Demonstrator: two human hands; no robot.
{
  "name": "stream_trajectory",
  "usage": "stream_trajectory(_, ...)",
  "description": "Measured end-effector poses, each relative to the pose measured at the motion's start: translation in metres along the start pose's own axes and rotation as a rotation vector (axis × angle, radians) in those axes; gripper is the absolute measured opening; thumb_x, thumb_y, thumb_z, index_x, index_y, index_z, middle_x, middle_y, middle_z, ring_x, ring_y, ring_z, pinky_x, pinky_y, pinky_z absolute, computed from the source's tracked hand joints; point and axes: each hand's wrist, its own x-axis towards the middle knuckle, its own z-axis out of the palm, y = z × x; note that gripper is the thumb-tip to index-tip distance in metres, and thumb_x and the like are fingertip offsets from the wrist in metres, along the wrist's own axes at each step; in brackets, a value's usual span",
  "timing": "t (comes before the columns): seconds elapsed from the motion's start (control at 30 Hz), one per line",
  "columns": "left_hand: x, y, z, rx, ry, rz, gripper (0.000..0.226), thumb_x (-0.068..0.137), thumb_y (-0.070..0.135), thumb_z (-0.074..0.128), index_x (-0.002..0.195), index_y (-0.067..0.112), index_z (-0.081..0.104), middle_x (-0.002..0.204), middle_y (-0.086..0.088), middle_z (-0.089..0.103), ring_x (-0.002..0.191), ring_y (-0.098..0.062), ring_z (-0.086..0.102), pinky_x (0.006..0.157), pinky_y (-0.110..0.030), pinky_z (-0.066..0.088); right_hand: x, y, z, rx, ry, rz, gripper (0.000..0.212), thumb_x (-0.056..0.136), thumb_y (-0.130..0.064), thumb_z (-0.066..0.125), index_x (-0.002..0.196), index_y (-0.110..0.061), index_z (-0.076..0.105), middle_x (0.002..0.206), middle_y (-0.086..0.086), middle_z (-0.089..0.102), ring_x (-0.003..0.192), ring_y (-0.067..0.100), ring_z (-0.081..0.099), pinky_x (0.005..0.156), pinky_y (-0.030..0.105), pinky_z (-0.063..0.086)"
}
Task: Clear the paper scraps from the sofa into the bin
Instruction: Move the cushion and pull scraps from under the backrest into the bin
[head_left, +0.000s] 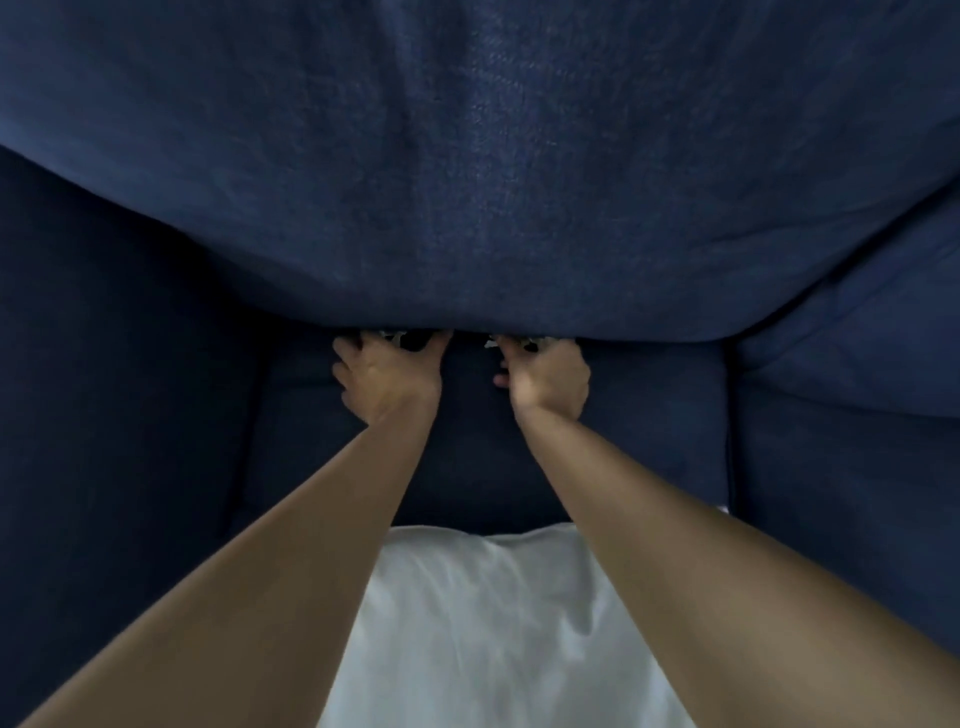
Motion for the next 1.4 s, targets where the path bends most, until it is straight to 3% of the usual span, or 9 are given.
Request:
stream_trajectory(0.23, 0.024, -0.003, 0.010, -0.190, 0.123, -0.144, 0.014, 0.093, 0.025, 0.062, 0.088, 0.012, 0.064, 0.100, -0.011, 0.071, 0.091, -0.028, 0.066, 0.081, -0.042, 0.056, 0.012, 0.009, 0.009, 0.063, 0.040, -0.066, 0.026, 0.095, -0.026, 0.069, 0.070, -0.023, 0.064, 0.066, -0.007, 0.071, 0.045, 0.002, 0.067, 0.056, 0.030, 0.059)
stream_trajectory(0.43, -0.001, -0.020, -0.019, -0.312, 0.044, -0.027, 0.017, 0.093, 0.029, 0.066, 0.080, 0.020, 0.072, 0.070, 0.009, 0.064, 0.068, -0.013, 0.062, 0.065, -0.026, 0.050, -0.016, 0.008, -0.011, 0.089, -0.019, -0.123, 0.029, 0.093, -0.026, 0.069, 0.065, -0.031, 0.067, 0.061, -0.006, 0.072, 0.054, 0.007, 0.073, 0.061, 0.036, 0.061)
stream_trajectory(0.57, -0.044, -0.058, -0.055, -0.352, -0.023, -0.017, 0.012, 0.095, 0.027, 0.064, 0.094, 0.026, 0.076, 0.079, 0.010, 0.069, 0.072, -0.007, 0.063, 0.065, -0.017, 0.041, -0.064, 0.026, -0.034, 0.073, -0.071, -0.199, 0.028, 0.092, -0.020, 0.069, 0.067, -0.033, 0.070, 0.061, -0.011, 0.073, 0.060, 0.006, 0.074, 0.047, 0.023, 0.054)
stream_trajectory(0.67, -0.076, -0.087, -0.088, -0.346, -0.040, -0.010, 0.014, 0.096, 0.034, 0.062, 0.094, 0.031, 0.075, 0.072, 0.016, 0.065, 0.065, 0.010, 0.057, 0.050, -0.006, 0.035, -0.104, 0.035, -0.052, 0.060, -0.068, -0.262, 0.024, 0.094, -0.016, 0.069, 0.078, -0.035, 0.072, 0.065, -0.011, 0.074, 0.063, 0.005, 0.075, 0.047, 0.018, 0.054)
stream_trajectory(0.8, -0.109, -0.117, -0.136, -0.458, -0.065, 0.088, 0.015, 0.097, 0.029, 0.063, 0.099, 0.025, 0.077, 0.079, 0.009, 0.069, 0.068, -0.003, 0.059, 0.057, -0.009, 0.041, -0.158, 0.034, -0.060, 0.020, -0.096, -0.322, 0.011, 0.095, -0.019, 0.069, 0.098, -0.016, 0.080, 0.072, -0.007, 0.077, 0.069, 0.006, 0.076, 0.054, 0.026, 0.060)
stream_trajectory(0.9, -0.133, -0.150, -0.173, -0.495, -0.037, 0.129, 0.016, 0.097, 0.028, 0.061, 0.101, 0.027, 0.077, 0.085, 0.008, 0.068, 0.074, -0.006, 0.061, 0.068, -0.022, 0.049, -0.206, 0.031, -0.057, -0.091, -0.146, -0.443, 0.012, 0.095, -0.028, 0.068, 0.096, -0.024, 0.080, 0.070, -0.010, 0.076, 0.077, 0.010, 0.074, 0.073, 0.037, 0.059)
stream_trajectory(1.13, -0.205, -0.301, -0.235, -0.456, 0.010, 0.096, 0.016, 0.097, 0.026, 0.060, 0.094, 0.029, 0.076, 0.053, 0.007, 0.057, 0.045, -0.007, 0.045, 0.046, -0.026, 0.040, -0.353, 0.065, -0.013, -0.272, -0.376, -0.676, 0.021, 0.095, -0.024, 0.067, 0.085, -0.042, 0.071, 0.078, -0.017, 0.074, 0.063, 0.009, 0.070, 0.060, 0.020, 0.055)
stream_trajectory(1.3, -0.259, -0.412, -0.262, -0.351, 0.019, 0.218, 0.015, 0.095, 0.027, 0.060, 0.098, 0.034, 0.072, 0.062, 0.023, 0.057, 0.067, -0.006, 0.055, 0.057, -0.014, 0.043, -0.457, 0.132, 0.031, -0.424, -0.607, -0.817, 0.015, 0.092, -0.017, 0.073, 0.101, -0.028, 0.076, 0.087, -0.022, 0.074, 0.082, 0.001, 0.071, 0.069, 0.022, 0.060)
stream_trajectory(1.4, -0.277, -0.472, -0.268, -0.333, 0.111, 0.151, 0.016, 0.092, 0.028, 0.060, 0.100, 0.033, 0.073, 0.066, 0.023, 0.053, 0.069, -0.007, 0.053, 0.059, -0.010, 0.039, -0.504, 0.173, 0.053, -0.479, -0.682, -0.926, 0.015, 0.090, -0.015, 0.075, 0.103, -0.022, 0.076, 0.087, -0.025, 0.071, 0.088, -0.010, 0.067, 0.077, 0.007, 0.050)
